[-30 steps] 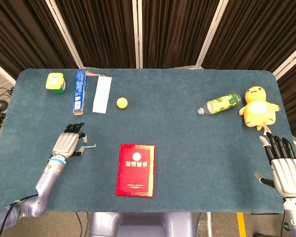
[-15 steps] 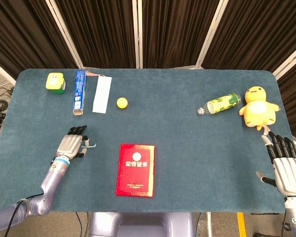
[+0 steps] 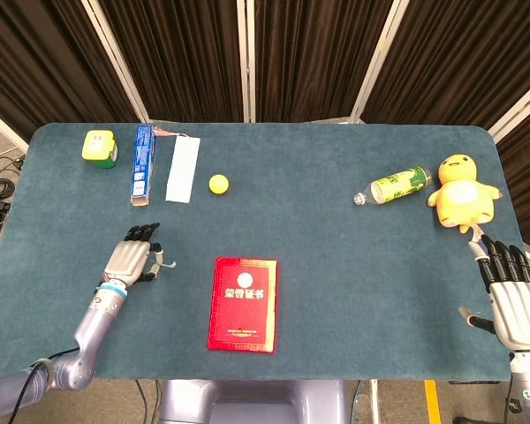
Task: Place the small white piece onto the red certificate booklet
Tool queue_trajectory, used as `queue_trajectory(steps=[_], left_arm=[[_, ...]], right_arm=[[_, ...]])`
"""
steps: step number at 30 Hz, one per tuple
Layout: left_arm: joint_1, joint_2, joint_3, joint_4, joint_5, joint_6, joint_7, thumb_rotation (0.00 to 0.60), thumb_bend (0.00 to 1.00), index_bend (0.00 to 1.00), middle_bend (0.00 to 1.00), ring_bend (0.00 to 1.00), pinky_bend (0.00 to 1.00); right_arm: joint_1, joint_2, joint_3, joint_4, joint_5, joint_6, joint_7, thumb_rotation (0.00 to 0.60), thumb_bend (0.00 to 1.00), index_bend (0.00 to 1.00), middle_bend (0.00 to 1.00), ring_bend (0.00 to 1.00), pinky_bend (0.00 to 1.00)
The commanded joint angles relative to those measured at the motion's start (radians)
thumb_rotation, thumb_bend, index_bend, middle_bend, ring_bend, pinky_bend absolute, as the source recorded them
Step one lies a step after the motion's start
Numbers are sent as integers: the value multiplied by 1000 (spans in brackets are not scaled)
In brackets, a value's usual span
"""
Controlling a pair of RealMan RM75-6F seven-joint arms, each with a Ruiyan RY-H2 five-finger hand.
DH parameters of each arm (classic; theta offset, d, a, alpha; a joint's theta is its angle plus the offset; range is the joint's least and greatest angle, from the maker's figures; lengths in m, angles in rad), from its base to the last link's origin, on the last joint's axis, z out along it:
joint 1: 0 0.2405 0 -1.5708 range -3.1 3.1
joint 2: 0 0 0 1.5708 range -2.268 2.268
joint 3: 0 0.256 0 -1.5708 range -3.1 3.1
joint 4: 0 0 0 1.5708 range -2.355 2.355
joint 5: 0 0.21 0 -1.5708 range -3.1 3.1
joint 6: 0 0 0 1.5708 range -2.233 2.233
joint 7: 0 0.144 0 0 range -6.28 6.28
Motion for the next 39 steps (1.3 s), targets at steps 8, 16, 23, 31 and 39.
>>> queue_trajectory(steps=[8,16,23,31,39], left_arm=[[-86,14,-16,-115,158,13,-4,600,495,638,0,0,0],[-186,-6,-8,-143,216,-66,74,600,494,641,0,0,0],[-241,-31,43,-111,340,-82,76,600,495,665,0,0,0],[-275,-91,82,-25,417,-78,21,600,474,612,0,0,0],[-285,-66,102,-43,412,-103,-9,600,0,200,0,0,0]], right_arm=[[2,-1,4,3,9,-2,0,600,0,9,0,0,0],[3,2,10,5,22,-1,6,600,0,9,0,0,0],[6,1,15,12,39,-9,10,600,0,9,0,0,0],[9,3,19,17,51,-17,17,600,0,9,0,0,0],[11,4,22,23,57,-18,24,600,0,9,0,0,0]])
